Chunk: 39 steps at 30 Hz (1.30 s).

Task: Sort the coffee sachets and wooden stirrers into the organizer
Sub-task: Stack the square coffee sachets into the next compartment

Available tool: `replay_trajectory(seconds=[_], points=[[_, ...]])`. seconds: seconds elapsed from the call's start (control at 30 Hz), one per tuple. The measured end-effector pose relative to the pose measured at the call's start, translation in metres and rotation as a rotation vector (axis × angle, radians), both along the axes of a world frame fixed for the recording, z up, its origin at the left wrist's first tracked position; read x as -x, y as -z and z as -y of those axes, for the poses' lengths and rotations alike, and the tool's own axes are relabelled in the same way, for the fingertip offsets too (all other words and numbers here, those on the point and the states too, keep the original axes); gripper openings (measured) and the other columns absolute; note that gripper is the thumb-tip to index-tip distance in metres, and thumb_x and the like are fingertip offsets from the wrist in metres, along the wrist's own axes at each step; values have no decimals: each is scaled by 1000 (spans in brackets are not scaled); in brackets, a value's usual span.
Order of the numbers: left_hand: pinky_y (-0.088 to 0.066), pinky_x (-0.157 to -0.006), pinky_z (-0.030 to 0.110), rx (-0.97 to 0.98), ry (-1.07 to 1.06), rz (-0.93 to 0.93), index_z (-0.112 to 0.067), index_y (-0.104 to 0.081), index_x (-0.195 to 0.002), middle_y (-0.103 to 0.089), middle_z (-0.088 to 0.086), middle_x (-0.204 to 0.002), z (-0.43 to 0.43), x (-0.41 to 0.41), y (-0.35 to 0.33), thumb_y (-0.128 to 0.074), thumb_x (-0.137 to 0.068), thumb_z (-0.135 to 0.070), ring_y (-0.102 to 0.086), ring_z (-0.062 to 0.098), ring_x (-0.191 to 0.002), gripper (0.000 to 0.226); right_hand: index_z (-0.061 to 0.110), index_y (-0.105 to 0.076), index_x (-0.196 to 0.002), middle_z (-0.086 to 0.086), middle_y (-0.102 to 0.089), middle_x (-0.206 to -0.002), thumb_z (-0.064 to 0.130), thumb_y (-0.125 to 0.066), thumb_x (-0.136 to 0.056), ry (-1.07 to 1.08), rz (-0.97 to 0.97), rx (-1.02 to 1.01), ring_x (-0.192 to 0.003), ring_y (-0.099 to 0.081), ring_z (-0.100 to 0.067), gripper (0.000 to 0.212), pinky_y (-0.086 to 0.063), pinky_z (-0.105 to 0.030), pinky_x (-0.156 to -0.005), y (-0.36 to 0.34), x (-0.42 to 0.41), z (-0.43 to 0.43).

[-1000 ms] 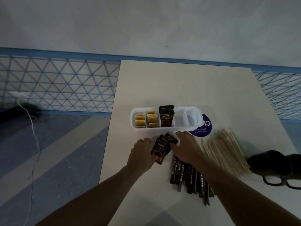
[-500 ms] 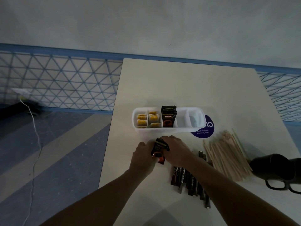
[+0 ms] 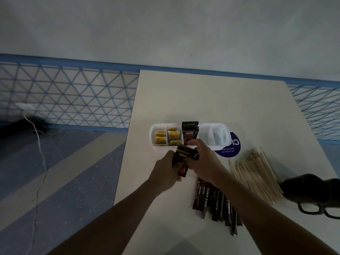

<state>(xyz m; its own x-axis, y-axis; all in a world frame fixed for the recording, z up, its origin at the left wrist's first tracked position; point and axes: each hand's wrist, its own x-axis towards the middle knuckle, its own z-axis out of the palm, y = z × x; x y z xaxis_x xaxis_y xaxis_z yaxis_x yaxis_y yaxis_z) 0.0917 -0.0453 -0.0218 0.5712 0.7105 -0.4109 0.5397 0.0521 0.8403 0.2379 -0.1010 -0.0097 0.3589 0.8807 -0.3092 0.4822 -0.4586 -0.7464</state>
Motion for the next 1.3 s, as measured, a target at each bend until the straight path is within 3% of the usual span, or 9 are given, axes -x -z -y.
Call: replay_trajectory(seconds=[0.13,0.2,0.3,0.5,0.7,0.8,0.9,1.07,1.3], points=[[-61,-64,31,68,-59,192,-20,-48,-123,-65,3,-102,-6,-6,-19,-45,-101,-8,-72,19,-79,25,24,-50,-135,6,-68,-107,19,-67,-94,132,-93,-72,-66,-68,-8,45,-51,-25,-58,-11,-3,-2],[-58,-57,27,235,-138,303,-13,-54,-112,-65,4,-91,-8,-12,-28,-40,-102,-5,-68,10,-68,19,25,-52,-137,5,-69,-102,17,-61,-97,88,-58,-89,-62,-64,-5,42,-49,-24,-56,-18,-2,-3],[-46,-55,31,553,-282,478,-11,-62,-100,-63,8,-76,-13,-23,-37,-33,-104,-27,-60,15,-60,33,24,-54,-131,7,-66,-86,11,-53,-99,3,17,-104,-65,-61,-5,35,-44,-16,-54,-26,0,-4],[-43,-50,28,597,-226,443,-11,-58,-105,-62,0,-61,-21,-28,-35,-29,-106,-34,-57,11,-50,37,27,-53,-132,9,-64,-85,11,-52,-99,-67,37,-106,-71,-62,-7,36,-45,-17,-57,-30,-4,-6],[-45,-51,29,554,-148,443,-15,-61,-91,-62,-2,-60,-28,-37,-39,-28,-101,-12,-56,13,-57,35,31,-55,-111,0,-70,-80,-1,-61,-87,-14,5,-147,-65,-66,-13,40,-50,-25,-53,-29,-21,-16],[-50,-48,28,479,-126,396,-12,-61,-97,-64,9,-80,-32,-42,-38,-33,-100,-2,-59,21,-73,30,36,-58,-104,3,-71,-76,-3,-65,-85,-43,19,-134,-60,-68,-11,44,-48,-22,-51,-37,-32,-25],[-59,-62,35,228,-43,229,-6,-53,-116,-66,12,-104,-38,-44,-30,-52,-96,-3,-64,26,-87,20,35,-65,-91,7,-70,-65,7,-73,-83,-79,109,-112,-55,-65,-6,30,-51,-23,-53,-42,-43,-34],[-53,-81,32,-254,24,-55,-13,-51,-122,-60,6,-116,-54,-38,-32,-77,-81,-26,-62,22,-100,50,38,-63,-94,10,-70,-76,30,-73,-83,-50,285,-67,-75,-67,-15,18,-57,-38,-71,-39,-60,-48],[-32,-111,43,-501,101,-236,-15,-35,-146,-37,11,-146,-70,-33,-22,-80,-75,-36,-33,32,-133,87,34,-62,-103,4,-68,-92,21,-69,-87,-135,381,18,-88,-62,-23,22,-55,-39,-73,-32,-68,-63]])
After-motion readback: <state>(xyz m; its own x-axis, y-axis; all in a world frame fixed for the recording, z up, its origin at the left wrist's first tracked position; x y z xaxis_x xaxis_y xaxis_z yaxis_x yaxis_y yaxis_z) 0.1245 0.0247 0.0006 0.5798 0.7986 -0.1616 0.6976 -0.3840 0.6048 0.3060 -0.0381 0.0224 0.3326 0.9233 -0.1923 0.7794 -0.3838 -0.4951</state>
